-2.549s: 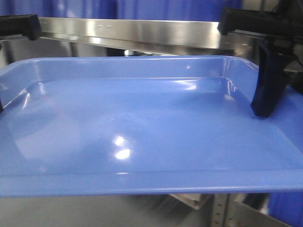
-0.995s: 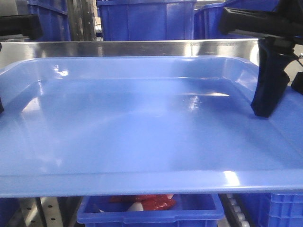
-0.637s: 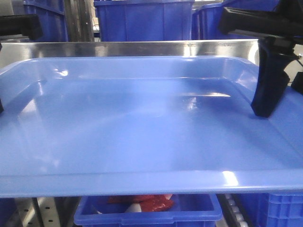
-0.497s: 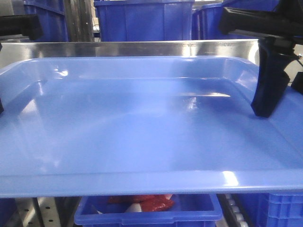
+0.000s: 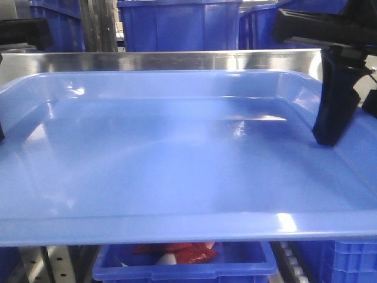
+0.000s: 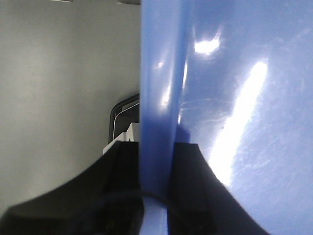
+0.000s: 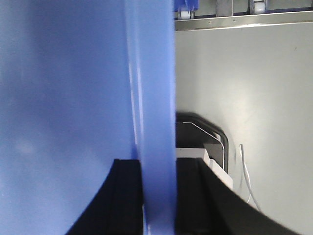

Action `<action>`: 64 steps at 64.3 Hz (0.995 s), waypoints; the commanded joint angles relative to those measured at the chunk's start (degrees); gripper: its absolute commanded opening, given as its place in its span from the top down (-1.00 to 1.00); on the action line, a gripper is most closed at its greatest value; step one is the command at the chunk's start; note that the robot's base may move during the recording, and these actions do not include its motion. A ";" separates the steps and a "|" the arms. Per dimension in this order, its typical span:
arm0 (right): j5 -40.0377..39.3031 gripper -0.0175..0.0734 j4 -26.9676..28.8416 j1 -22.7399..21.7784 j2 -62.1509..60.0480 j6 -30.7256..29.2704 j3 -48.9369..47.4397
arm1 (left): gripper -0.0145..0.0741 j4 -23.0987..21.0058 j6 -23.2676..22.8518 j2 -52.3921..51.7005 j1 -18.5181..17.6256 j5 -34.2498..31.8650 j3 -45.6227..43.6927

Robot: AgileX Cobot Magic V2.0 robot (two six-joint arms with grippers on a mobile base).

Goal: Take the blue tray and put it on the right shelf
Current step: 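Raise the tray above the steel shelf edge with both grippers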

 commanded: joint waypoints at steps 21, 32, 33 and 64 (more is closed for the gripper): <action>0.75 0.29 2.00 -0.13 -1.91 0.24 -5.07 | 0.78 2.89 -1.73 -1.53 0.27 1.02 -4.10; 3.47 0.29 1.02 -0.13 -1.91 0.05 -12.09 | 0.78 4.67 -1.73 -1.53 0.16 1.84 -10.74; 3.26 0.29 0.83 -0.13 -1.91 0.05 -12.75 | 0.78 4.82 -1.73 -1.53 0.16 1.58 -11.35; -4.40 0.29 -0.33 -4.37 1.00 -6.51 -23.94 | 0.78 20.04 -1.08 -1.53 0.16 -16.44 -19.41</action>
